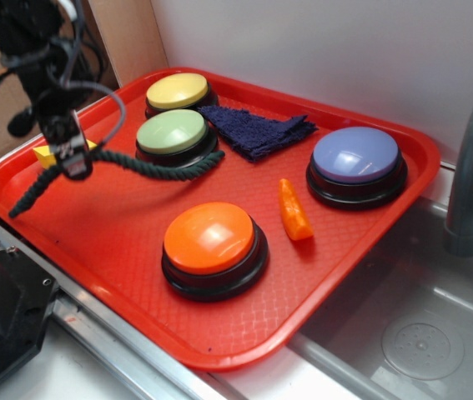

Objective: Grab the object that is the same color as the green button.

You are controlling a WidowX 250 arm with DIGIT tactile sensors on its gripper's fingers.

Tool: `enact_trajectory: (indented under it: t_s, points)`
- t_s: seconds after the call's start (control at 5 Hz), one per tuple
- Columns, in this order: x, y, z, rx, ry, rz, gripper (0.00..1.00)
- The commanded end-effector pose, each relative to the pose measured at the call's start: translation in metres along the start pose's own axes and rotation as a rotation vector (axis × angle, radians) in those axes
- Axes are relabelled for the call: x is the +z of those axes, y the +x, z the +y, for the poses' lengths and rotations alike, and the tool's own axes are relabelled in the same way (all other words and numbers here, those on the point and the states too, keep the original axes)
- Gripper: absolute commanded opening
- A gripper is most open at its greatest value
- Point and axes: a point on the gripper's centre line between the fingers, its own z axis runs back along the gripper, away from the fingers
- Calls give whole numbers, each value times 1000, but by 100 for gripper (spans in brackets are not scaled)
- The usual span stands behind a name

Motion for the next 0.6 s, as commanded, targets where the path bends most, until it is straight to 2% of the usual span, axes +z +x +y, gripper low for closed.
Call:
enact_trajectory:
  t_s: [0.0, 0.2, 0.4]
  points:
    - [108, 42, -39, 310, -102, -120, 0]
    - [130, 48, -39, 379, -94, -142, 0]
    - [126, 51, -32, 424, -80, -128, 0]
